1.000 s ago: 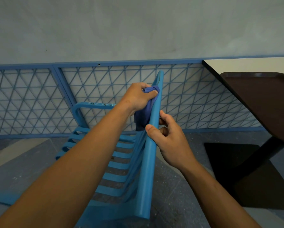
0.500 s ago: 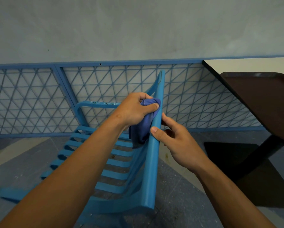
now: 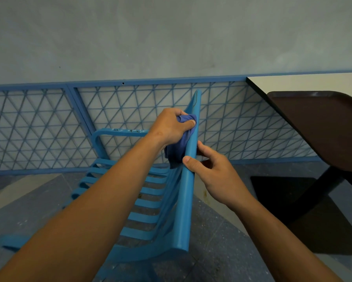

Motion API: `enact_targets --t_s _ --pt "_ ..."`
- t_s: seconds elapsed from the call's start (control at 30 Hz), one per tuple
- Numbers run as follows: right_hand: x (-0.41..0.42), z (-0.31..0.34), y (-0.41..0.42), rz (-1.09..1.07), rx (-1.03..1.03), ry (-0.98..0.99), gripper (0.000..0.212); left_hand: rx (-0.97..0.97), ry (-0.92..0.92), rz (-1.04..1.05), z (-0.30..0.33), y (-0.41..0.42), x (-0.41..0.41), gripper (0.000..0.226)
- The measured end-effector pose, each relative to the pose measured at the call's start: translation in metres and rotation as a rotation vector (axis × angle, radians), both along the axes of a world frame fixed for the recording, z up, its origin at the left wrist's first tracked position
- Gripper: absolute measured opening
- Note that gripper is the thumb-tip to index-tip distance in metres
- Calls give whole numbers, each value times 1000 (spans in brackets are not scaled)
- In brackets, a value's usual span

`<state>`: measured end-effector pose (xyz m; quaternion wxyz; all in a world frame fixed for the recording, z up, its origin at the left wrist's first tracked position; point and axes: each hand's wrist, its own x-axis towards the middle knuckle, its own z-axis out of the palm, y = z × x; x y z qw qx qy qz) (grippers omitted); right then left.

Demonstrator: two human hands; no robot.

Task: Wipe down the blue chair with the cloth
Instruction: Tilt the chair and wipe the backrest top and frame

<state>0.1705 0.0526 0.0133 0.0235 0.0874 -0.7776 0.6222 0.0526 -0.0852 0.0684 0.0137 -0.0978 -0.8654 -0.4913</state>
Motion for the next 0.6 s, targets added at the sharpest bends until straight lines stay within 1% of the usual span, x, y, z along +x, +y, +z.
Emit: enact_targets --t_s 0.07,0.13,0.23,0.33,0.47,0.5,0.53,0.6 --pt "3 7 -3 -101 71 35 63 -37 19 -19 2 -6 15 11" --pt "8 14 -8 -188 119 118 71 -42 16 -47 5 -14 29 5" --pt "17 27 -14 -194 120 193 72 10 -48 -81 9 -22 47 9" --pt "26 40 -21 -137 131 235 70 129 -111 -81 19 -23 58 14" --pt "27 54 -23 -75 134 258 51 357 -229 -109 38 -19 70 25" --pt "24 56 -22 -78 142 256 52 407 -250 -110 42 -18 73 27" --pt "21 58 -20 -91 157 257 59 440 -263 -125 45 -16 76 29" --pt "13 59 -17 -114 167 275 61 455 -276 -179 46 -12 82 34"
